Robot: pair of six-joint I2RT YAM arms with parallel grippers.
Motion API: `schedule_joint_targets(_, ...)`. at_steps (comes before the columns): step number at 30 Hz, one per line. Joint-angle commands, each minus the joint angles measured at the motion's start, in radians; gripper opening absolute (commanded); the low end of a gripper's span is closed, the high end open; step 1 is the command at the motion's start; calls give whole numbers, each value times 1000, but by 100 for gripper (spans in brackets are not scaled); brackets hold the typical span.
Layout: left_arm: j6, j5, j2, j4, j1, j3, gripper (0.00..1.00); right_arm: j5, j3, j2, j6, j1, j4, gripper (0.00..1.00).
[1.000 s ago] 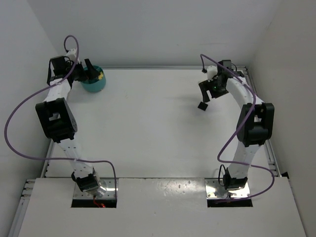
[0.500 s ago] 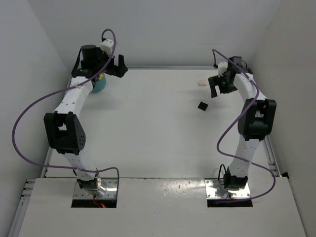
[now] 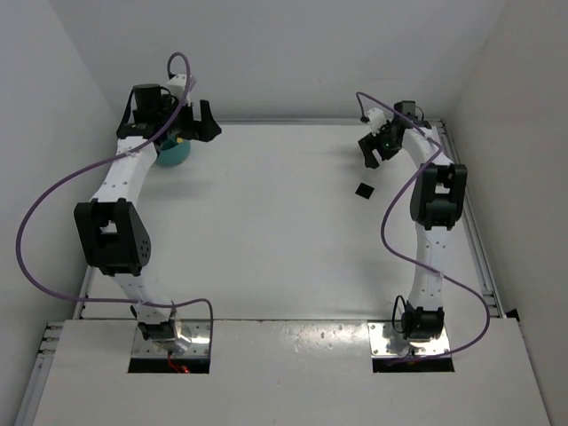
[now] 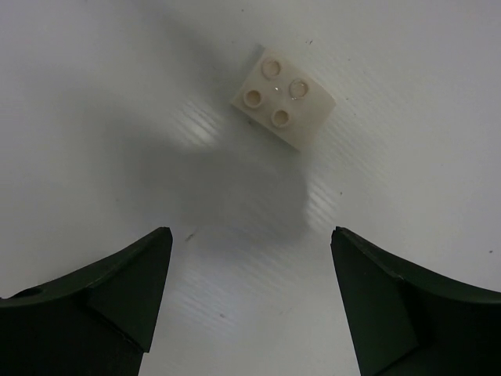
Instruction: Sort the legos into containers by color
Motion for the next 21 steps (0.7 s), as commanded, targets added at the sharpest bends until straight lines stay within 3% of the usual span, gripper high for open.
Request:
schedule_joint_targets(1, -41, 38, -11, -5, 29, 41, 100, -91, 68, 36, -209, -13, 84, 82)
schedule_joint_targets(7, -41, 29, -63, -5, 38, -15, 100, -51, 261, 168, -88, -13, 104, 90)
schedule_joint_targets(11, -32, 19, -85, -5, 47, -40, 100, -62, 200, 154, 33, 1, 126, 98)
schedule_joint_targets(17, -32, 38, -94, -14, 67, -51, 100, -121, 145, 141, 113, 21, 107, 99)
schedule_joint_targets(21, -41, 50, -83, -14, 67, -51, 100, -57, 183, 173, 221, 21, 129, 99)
